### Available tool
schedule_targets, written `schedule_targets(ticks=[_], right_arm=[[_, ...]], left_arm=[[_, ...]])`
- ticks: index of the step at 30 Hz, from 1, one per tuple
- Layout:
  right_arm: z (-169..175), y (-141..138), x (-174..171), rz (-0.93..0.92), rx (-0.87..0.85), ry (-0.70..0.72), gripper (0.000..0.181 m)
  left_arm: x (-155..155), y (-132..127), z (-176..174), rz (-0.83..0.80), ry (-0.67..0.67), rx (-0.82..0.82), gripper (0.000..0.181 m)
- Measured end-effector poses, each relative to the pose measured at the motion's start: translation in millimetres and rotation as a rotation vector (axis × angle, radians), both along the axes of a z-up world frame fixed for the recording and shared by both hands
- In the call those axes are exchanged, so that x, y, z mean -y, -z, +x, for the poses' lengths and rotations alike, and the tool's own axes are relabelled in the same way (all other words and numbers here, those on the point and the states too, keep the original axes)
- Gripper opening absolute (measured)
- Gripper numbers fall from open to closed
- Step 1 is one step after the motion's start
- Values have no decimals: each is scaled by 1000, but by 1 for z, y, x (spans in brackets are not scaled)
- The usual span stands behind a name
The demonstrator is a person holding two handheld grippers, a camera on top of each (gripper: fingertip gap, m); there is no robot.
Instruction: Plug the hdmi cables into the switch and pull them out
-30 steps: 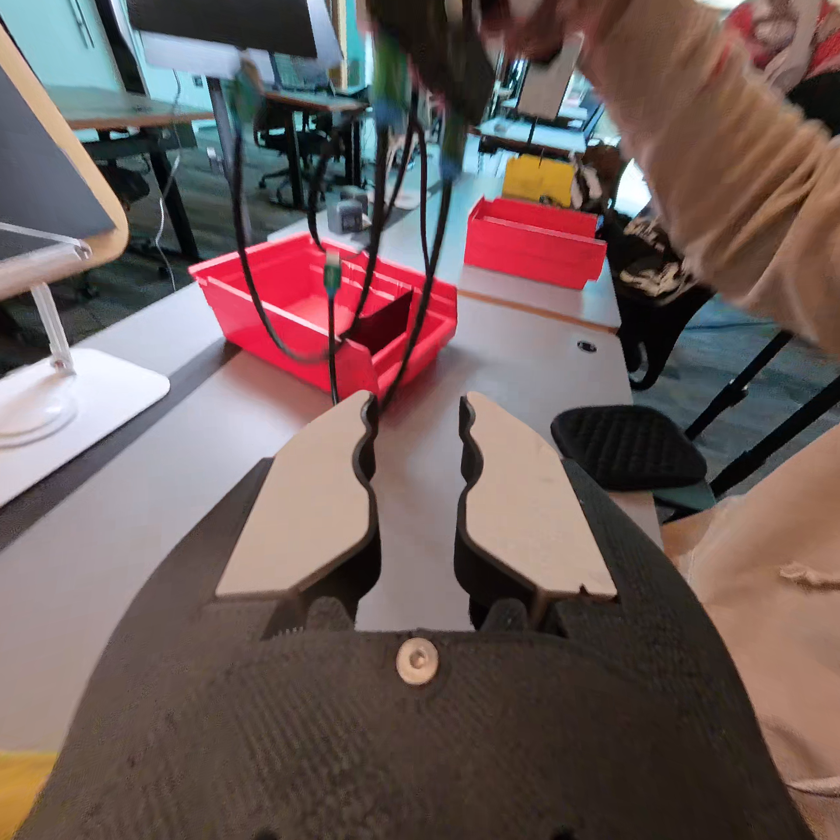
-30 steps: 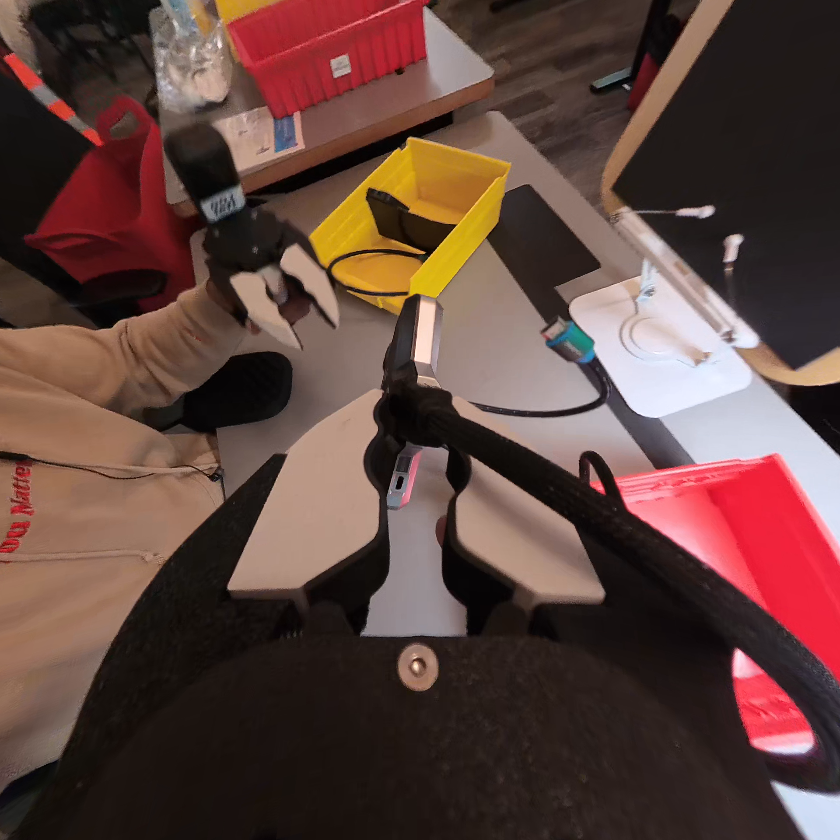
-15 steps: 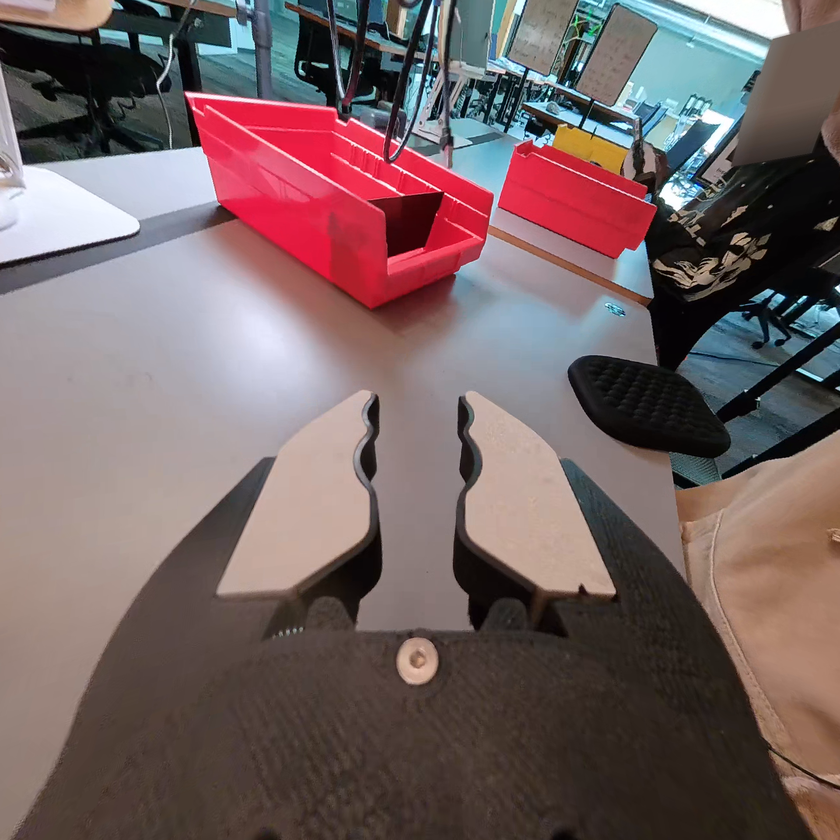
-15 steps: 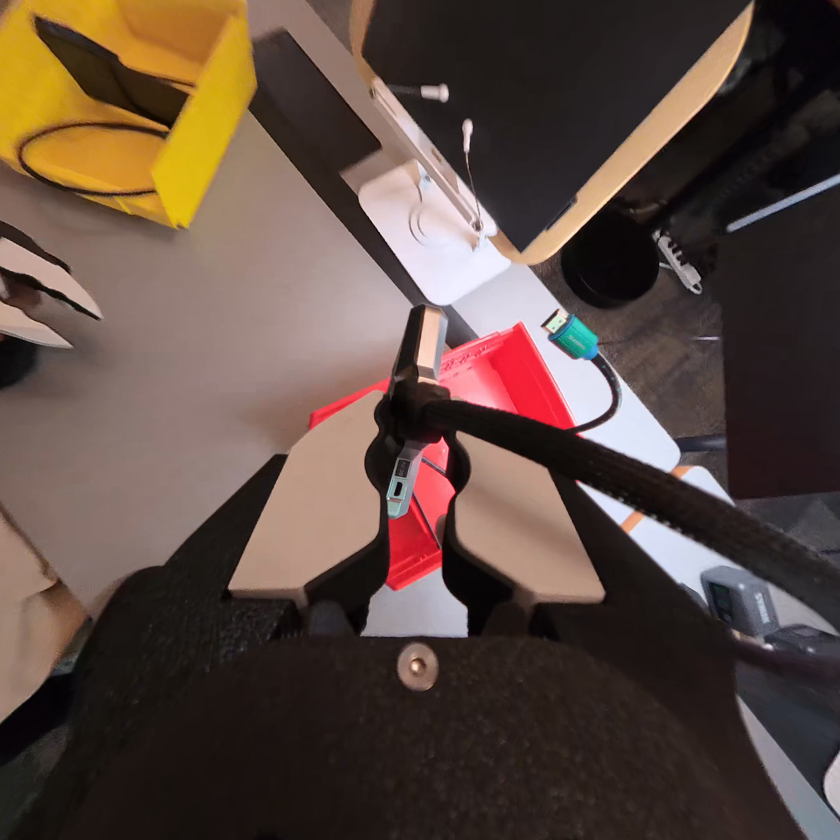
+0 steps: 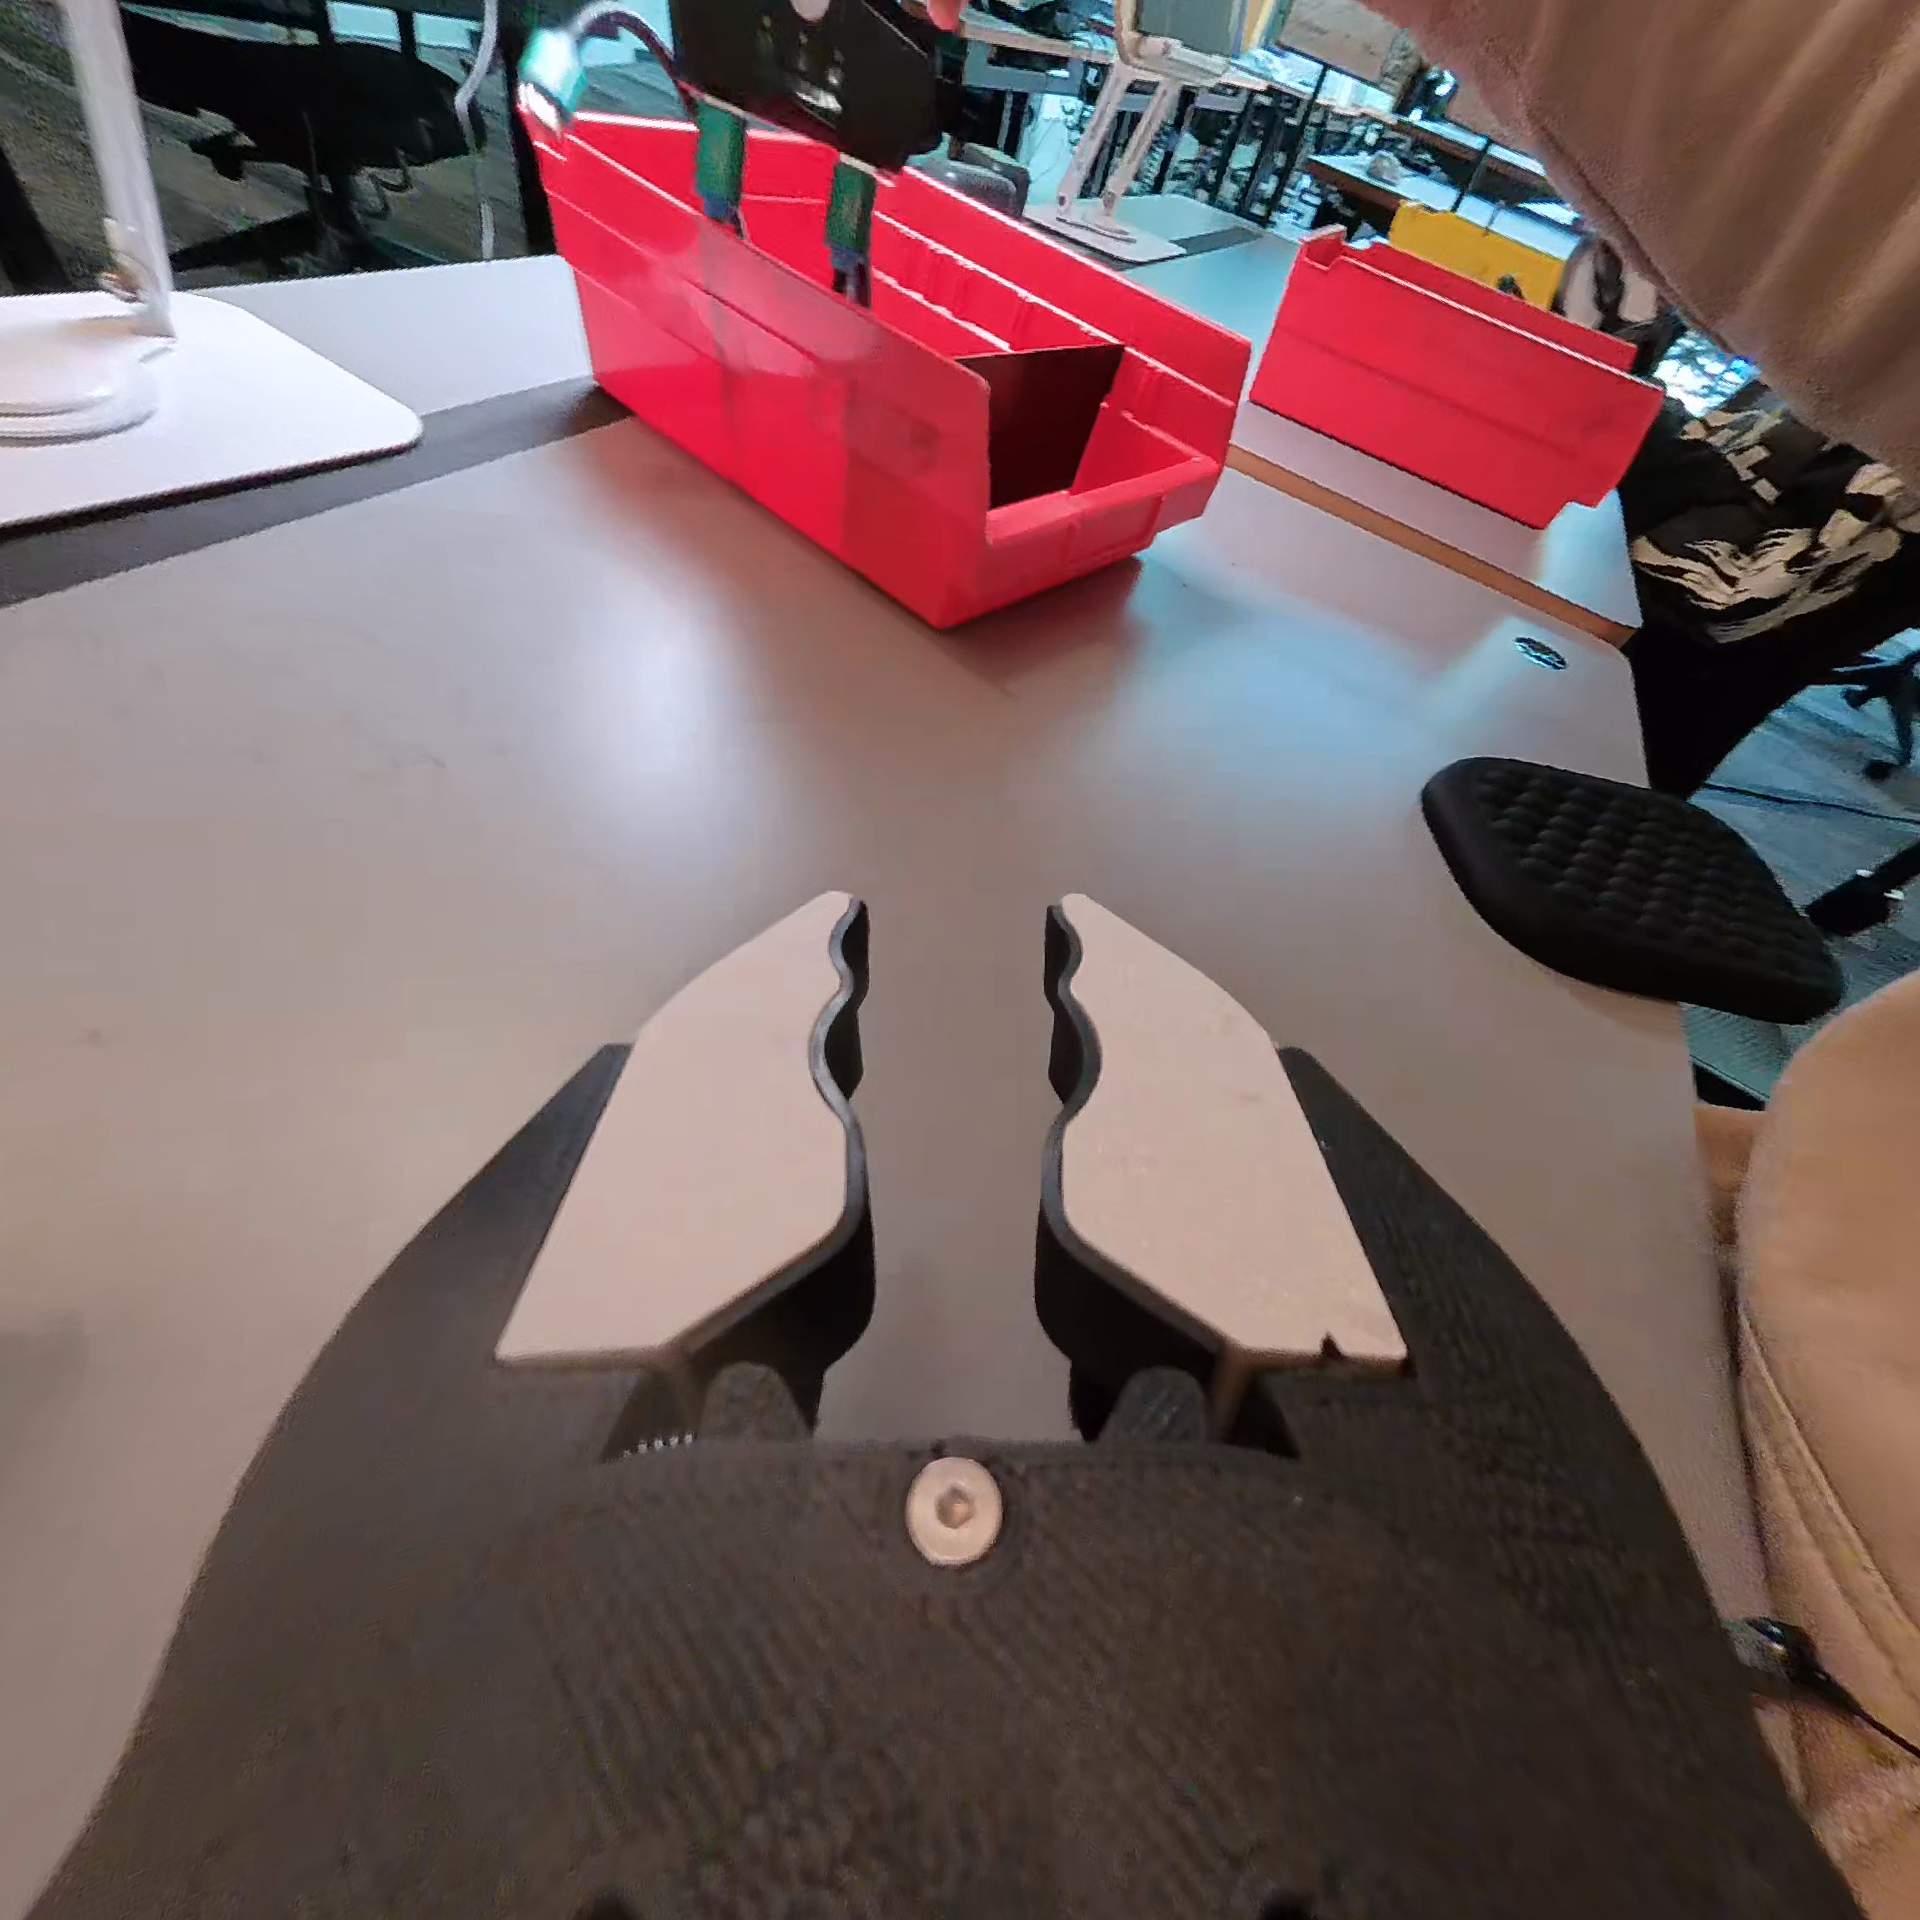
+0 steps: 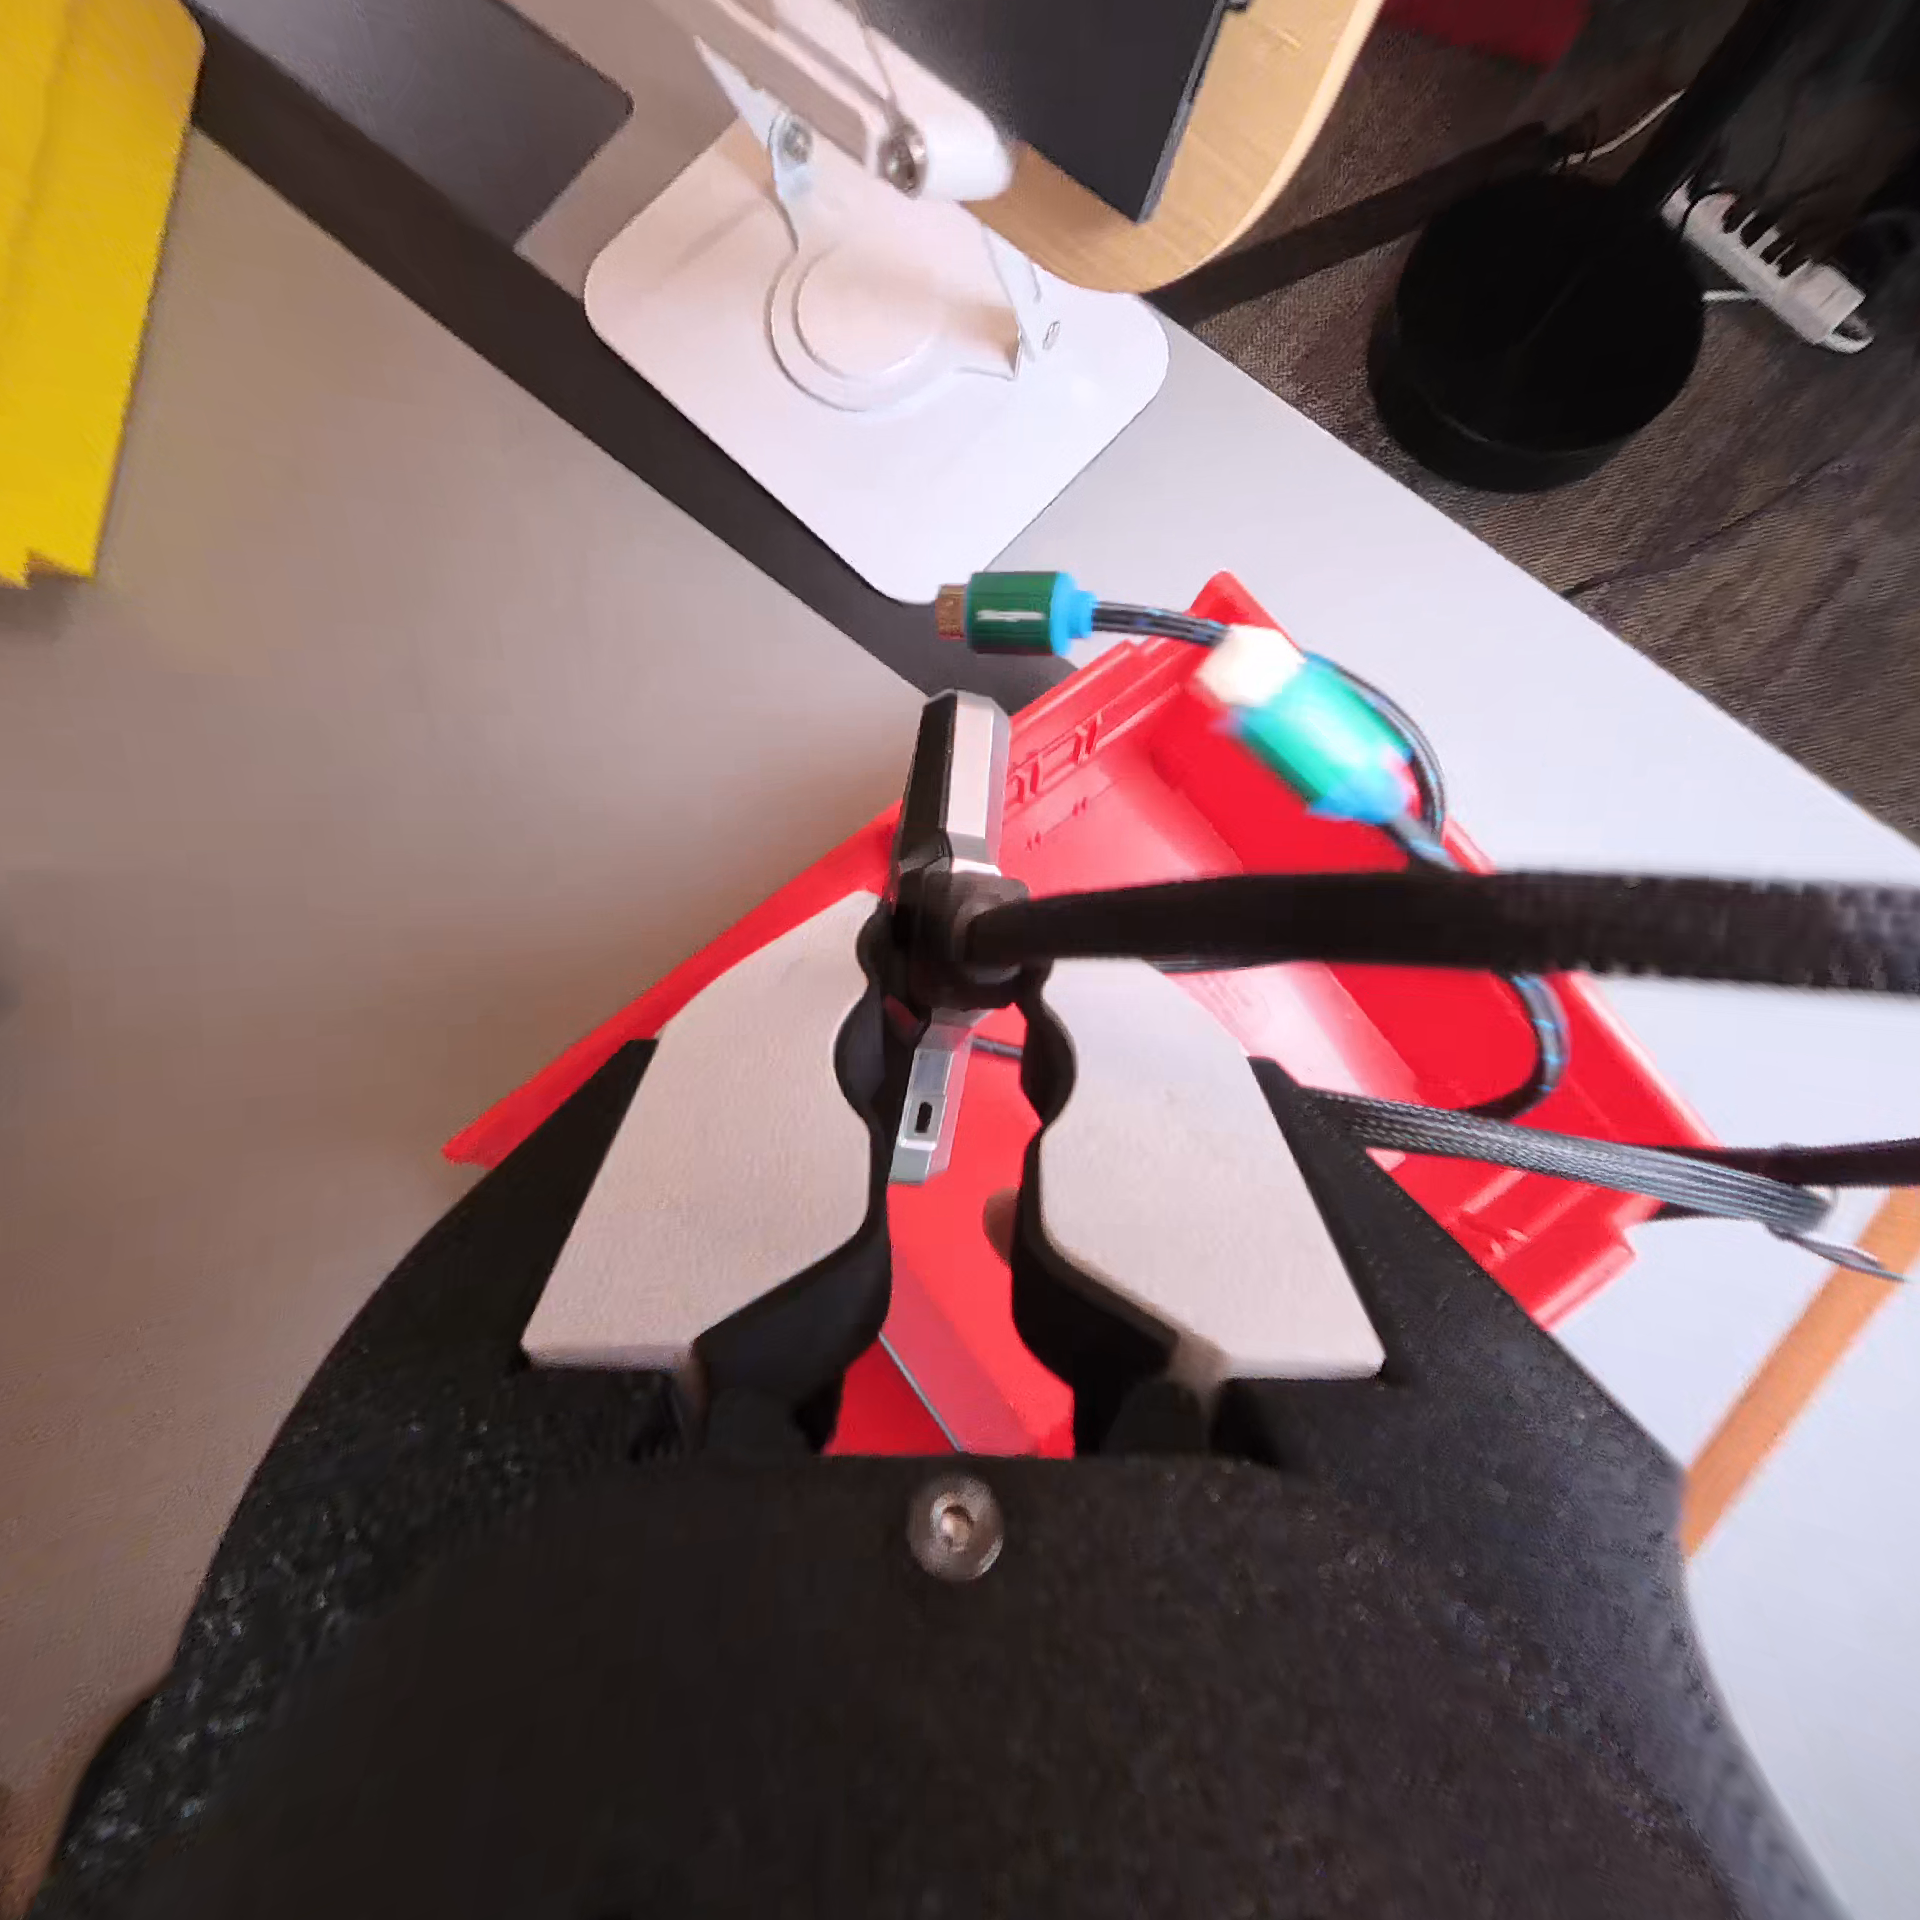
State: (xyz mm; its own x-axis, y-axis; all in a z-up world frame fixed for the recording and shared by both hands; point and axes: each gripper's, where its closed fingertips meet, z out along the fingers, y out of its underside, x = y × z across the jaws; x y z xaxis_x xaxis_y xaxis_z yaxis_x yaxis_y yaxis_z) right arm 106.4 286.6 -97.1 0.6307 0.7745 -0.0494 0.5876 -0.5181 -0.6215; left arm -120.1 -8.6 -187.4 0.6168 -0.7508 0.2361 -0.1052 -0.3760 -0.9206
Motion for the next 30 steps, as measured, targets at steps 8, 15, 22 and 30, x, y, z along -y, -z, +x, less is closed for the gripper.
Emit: schedule_targets(ticks=[8, 15, 22, 30], right_arm=[[4, 18, -21, -154, -243, 137, 22], [36, 24, -43, -111, -335, 370, 35], [61, 9, -29, 14, -249, 383, 45], [68, -27, 41, 180, -359, 287, 46]], left_arm=[[-11, -9, -25, 60, -124, 4, 35], [-10, -14, -34, 81, -157, 17, 35], [-10, -18, -40, 97, -179, 18, 36], [-12, -20, -48, 112, -220, -1, 36]])
